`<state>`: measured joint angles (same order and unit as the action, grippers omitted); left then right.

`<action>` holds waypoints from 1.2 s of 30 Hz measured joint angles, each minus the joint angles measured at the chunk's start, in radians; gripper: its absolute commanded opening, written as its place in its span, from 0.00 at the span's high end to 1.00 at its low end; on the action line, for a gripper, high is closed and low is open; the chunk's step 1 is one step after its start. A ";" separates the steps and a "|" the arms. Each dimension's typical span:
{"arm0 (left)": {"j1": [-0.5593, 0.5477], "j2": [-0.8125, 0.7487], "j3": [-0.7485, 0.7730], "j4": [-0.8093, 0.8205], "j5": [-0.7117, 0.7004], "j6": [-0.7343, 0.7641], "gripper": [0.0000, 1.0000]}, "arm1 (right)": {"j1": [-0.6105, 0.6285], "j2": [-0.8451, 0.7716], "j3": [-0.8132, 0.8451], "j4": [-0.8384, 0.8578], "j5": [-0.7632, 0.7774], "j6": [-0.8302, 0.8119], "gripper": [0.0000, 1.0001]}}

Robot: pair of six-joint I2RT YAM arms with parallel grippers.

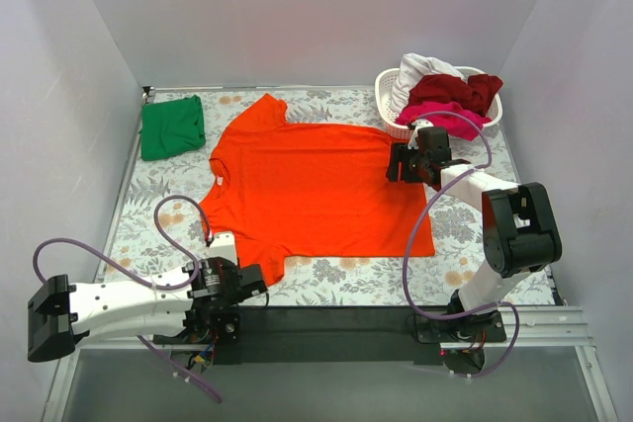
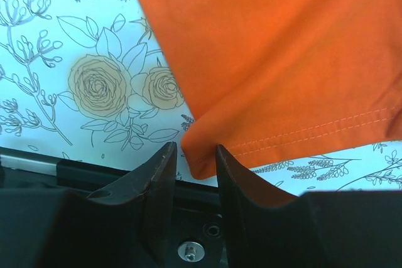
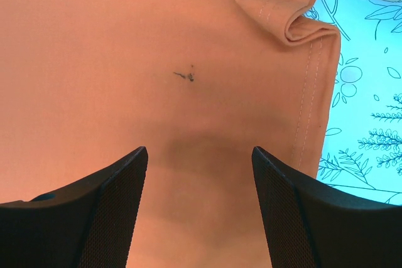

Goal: Fold and stack the t-shirts
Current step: Fold the tshirt

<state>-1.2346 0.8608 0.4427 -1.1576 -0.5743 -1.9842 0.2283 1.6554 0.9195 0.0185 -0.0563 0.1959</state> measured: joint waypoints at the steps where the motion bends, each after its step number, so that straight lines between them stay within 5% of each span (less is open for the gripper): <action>1: 0.000 -0.016 -0.013 0.008 0.009 -0.002 0.68 | 0.000 0.000 0.000 0.000 0.000 0.000 0.38; 8: 0.000 -0.101 -0.051 0.037 0.051 -0.005 0.70 | 0.000 0.000 -0.002 0.000 0.000 0.000 0.38; 17: 0.000 -0.079 -0.055 0.114 0.064 -0.005 1.00 | 0.000 0.000 -0.002 0.000 0.000 -0.001 0.38; 27: 0.000 -0.166 -0.034 0.126 0.015 -0.006 1.00 | 0.000 -0.018 -0.008 0.000 0.002 0.000 0.38; 36: 0.068 -0.164 0.048 0.359 -0.161 -0.006 1.00 | 0.000 -0.193 -0.108 -0.033 0.035 0.008 0.38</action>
<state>-1.1667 0.6971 0.4911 -0.7990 -0.7357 -1.9900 0.2279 1.4620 0.8116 -0.0147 -0.0212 0.2035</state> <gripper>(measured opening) 0.018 0.616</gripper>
